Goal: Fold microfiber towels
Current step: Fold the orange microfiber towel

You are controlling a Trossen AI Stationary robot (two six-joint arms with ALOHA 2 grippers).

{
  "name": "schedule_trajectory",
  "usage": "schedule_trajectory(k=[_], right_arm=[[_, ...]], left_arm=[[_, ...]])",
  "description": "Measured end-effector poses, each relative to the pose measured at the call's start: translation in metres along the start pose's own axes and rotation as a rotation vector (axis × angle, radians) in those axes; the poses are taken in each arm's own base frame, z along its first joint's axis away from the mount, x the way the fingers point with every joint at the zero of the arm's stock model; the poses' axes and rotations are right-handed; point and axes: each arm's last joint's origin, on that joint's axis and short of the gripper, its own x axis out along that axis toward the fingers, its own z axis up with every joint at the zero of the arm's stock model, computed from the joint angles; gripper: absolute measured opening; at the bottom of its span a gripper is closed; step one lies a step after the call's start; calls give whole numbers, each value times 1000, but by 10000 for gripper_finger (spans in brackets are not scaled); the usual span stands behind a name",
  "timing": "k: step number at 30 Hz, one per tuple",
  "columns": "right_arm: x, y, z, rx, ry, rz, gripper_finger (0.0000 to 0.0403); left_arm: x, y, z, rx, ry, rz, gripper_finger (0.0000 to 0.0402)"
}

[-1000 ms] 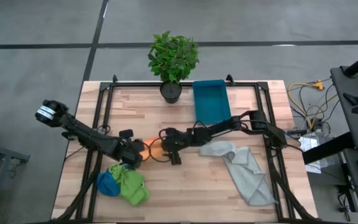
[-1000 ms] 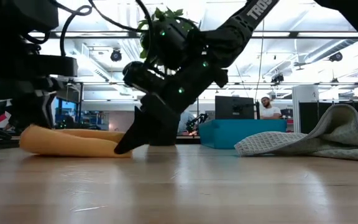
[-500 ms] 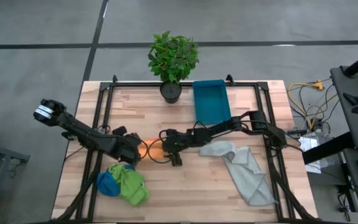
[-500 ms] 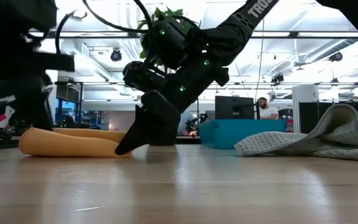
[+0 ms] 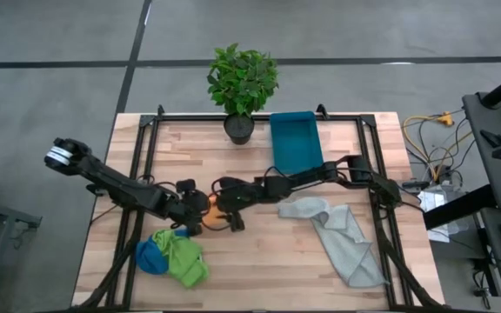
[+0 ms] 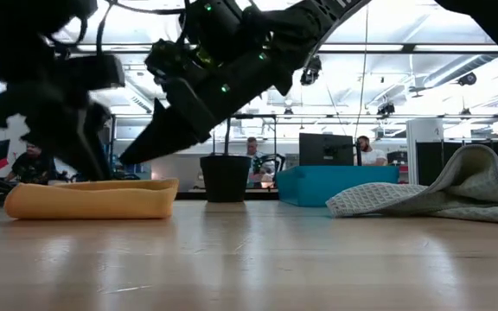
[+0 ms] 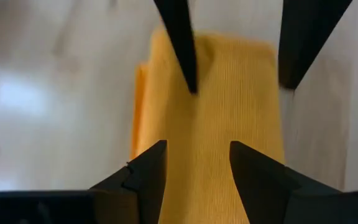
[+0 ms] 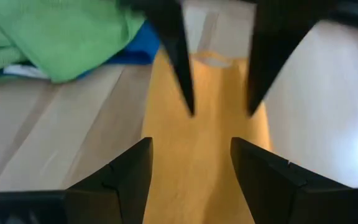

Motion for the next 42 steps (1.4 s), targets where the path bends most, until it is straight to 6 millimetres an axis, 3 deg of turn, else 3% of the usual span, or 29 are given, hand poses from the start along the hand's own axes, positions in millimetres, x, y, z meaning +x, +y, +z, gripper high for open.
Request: schedule_trajectory(k=[5, 13, 21, 27, 33, 38, 42], right_arm=[[-1, -7, -1, 8, 7, -11, 212], [-2, -20, -16, 78, 129, -41, 212], [-8, -32, -19, 232, 174, -161, 212], [-25, -27, -13, 432, 232, -156, 212], [-37, -14, -10, 718, 321, 80, 212], [-38, 7, -5, 815, 365, 232, 212], [-44, 23, 3, 834, 384, 245, 211]], left_arm=[[13, -2, -10, 23, 77, -4, 161], [19, -5, -15, 8, 154, -69, 161], [6, 0, -13, -9, 139, -89, 161], [-10, 13, -23, -125, 223, -25, 158], [-13, 21, -36, -254, 274, 37, 87], [-2, 19, -45, -262, 276, 15, 11], [5, 16, -47, -275, 298, 13, 15]])
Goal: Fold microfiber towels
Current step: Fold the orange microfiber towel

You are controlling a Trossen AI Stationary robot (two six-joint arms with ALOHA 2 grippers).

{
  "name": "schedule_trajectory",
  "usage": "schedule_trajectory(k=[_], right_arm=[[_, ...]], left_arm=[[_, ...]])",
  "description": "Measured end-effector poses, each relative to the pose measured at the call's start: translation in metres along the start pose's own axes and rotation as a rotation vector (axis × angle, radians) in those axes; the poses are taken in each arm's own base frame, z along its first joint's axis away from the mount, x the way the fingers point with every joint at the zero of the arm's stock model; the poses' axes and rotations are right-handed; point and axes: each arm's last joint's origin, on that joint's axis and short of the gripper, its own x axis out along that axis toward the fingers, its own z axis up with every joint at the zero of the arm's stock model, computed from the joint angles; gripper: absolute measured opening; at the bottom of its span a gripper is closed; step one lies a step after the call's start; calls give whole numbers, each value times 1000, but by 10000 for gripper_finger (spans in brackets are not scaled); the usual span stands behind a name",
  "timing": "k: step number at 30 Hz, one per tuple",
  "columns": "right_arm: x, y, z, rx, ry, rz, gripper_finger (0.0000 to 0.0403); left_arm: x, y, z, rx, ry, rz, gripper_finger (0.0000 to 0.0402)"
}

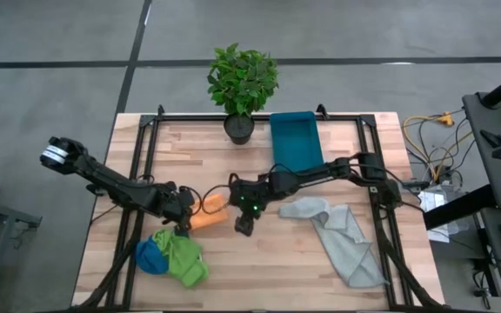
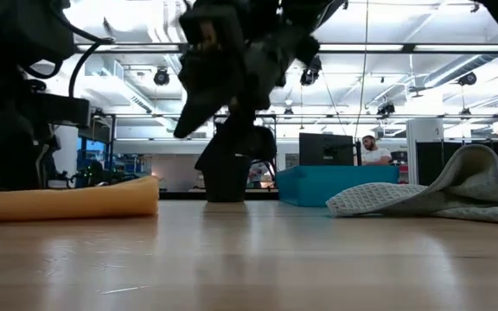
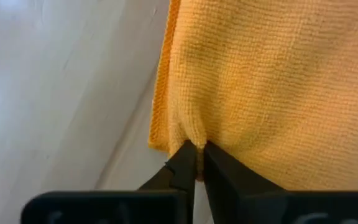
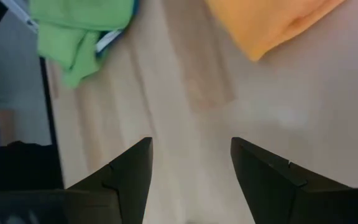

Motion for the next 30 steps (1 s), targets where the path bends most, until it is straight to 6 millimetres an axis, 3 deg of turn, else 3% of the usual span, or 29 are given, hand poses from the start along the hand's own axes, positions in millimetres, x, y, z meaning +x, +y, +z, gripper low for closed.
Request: schedule_trajectory(k=[5, 12, 16, 22, 27, 30], right_arm=[[-8, 24, -12, 3, 6, -13, 211], [-34, 53, -52, -19, -11, -199, 211], [-59, 68, -81, 19, -79, -239, 211], [-87, 83, -131, 162, -292, -178, 211], [-79, 76, -160, 375, -522, 29, 211], [-69, 64, -167, 459, -557, 107, 211]], left_arm=[[3, -13, 10, -185, -50, -101, 19], [11, -43, 33, -521, -131, -356, 19], [11, -58, 47, -543, -196, -493, 17], [-11, -63, 59, -459, -294, -577, 3], [-16, -55, 64, -429, -350, -550, 3], [-14, -53, 64, -422, -328, -544, 3]])
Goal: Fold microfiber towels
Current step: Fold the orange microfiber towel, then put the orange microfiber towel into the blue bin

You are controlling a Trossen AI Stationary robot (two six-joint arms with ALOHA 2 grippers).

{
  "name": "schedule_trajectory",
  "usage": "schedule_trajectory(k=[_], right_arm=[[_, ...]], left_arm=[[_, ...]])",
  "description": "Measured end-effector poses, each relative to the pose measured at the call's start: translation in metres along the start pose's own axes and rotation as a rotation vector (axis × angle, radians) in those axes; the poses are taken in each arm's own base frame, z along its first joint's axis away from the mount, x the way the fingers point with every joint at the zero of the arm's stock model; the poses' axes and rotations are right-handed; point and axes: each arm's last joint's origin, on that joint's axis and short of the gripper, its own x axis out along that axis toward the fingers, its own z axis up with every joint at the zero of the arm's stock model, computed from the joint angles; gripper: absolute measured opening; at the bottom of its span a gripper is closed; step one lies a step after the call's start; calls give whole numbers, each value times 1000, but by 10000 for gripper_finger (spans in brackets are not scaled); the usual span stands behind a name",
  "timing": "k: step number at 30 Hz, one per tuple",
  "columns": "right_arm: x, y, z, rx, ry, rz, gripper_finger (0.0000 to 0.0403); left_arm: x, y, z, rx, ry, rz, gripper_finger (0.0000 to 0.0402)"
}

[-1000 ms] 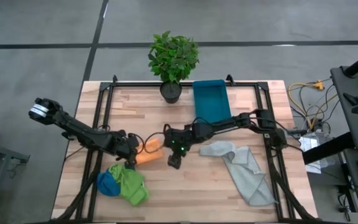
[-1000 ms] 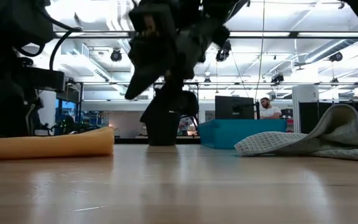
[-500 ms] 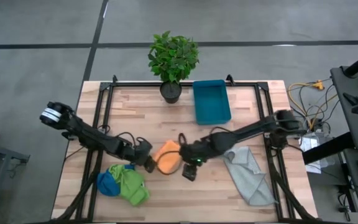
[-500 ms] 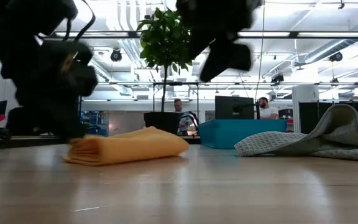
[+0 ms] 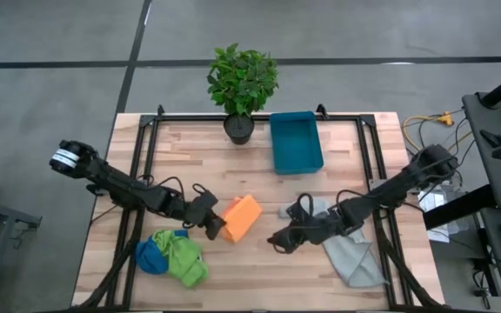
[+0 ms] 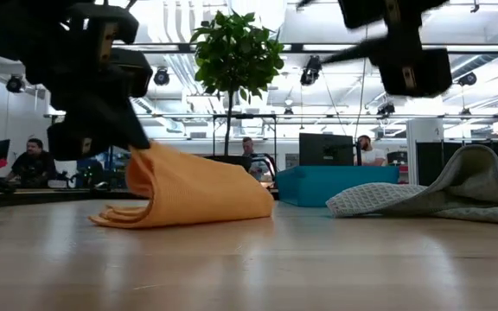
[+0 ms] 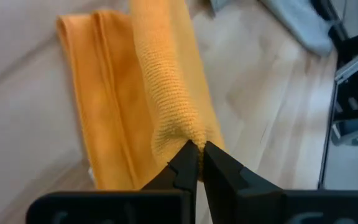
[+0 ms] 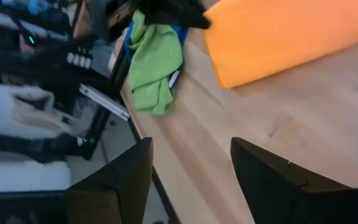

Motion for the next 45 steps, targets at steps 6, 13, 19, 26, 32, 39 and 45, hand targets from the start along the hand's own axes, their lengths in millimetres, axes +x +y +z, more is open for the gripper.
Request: schedule_trajectory(k=[6, 13, 19, 26, 32, 39, 45], right_arm=[[4, -14, -3, 63, -4, -4, 211], [6, -15, 2, 40, -17, -10, 211], [9, -17, 14, 55, -46, -18, 211], [10, -17, 19, 60, -52, -10, 211], [12, -18, 18, 95, -38, -13, 212], [41, -44, 14, 270, -48, -126, 212], [69, -59, 20, 305, -11, -71, 212]], left_arm=[[3, 7, -8, 14, 124, 43, 3], [3, 9, -10, 59, 171, 38, 3], [1, 14, -14, 102, 259, 62, 45], [-3, 13, -15, 116, 298, 48, 153], [-16, 14, -7, 103, 270, 55, 195], [-29, 22, 4, 87, 195, 125, 192], [-21, 25, 23, 192, 110, 98, 191]])
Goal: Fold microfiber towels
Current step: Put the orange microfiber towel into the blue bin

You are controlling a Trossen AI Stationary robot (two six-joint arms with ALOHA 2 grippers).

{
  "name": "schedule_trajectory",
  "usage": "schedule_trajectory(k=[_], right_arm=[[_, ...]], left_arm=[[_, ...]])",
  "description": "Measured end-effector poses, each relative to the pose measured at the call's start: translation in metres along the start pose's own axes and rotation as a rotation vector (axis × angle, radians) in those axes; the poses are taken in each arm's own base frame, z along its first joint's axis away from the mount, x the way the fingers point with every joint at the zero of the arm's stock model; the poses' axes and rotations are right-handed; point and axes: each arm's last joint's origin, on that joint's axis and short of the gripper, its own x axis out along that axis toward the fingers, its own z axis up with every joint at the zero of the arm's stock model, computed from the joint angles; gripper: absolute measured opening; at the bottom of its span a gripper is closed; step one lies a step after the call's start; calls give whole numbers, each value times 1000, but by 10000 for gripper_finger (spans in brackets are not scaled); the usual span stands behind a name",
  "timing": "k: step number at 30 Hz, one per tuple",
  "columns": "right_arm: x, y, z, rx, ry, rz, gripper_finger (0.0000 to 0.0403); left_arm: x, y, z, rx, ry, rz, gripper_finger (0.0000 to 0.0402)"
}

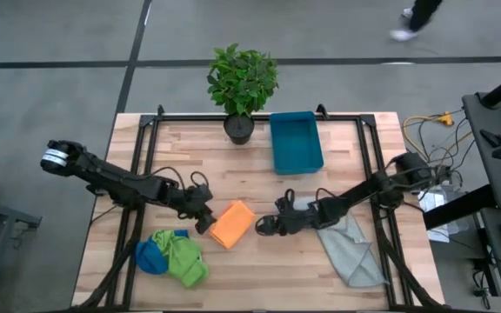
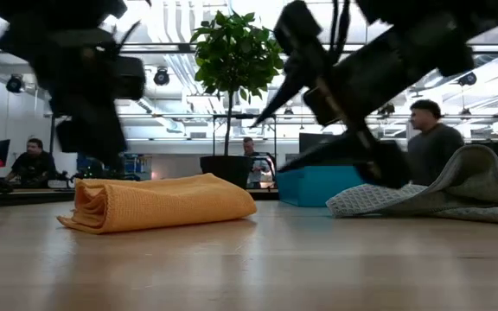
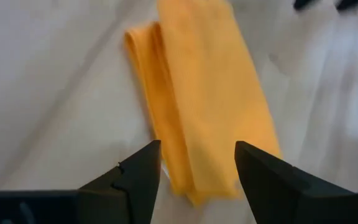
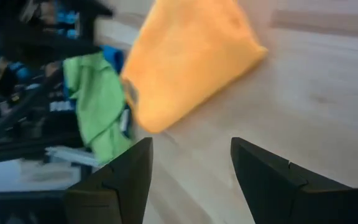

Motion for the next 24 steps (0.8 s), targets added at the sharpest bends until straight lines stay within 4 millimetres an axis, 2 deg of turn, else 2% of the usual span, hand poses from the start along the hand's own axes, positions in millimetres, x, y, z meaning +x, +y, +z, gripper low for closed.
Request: schedule_trajectory(k=[6, 9, 12, 17, 21, 24], right_arm=[[4, 6, 1, -26, 52, 90, 212], [2, 8, 0, -45, 68, 98, 212], [-1, 12, -1, -46, 72, 118, 212], [-4, 18, -4, -66, 80, 136, 212], [-6, 25, -6, -83, 84, 161, 212], [-6, 28, -10, -93, 90, 169, 212]], left_arm=[[16, 25, 34, 67, -25, -23, 191], [26, 39, 45, 59, 24, -22, 191], [41, 47, 44, 66, 102, -52, 191], [63, 52, 44, 61, 139, -119, 191], [70, 56, 41, 47, 176, -127, 191], [68, 59, 44, 32, 182, -155, 191]])
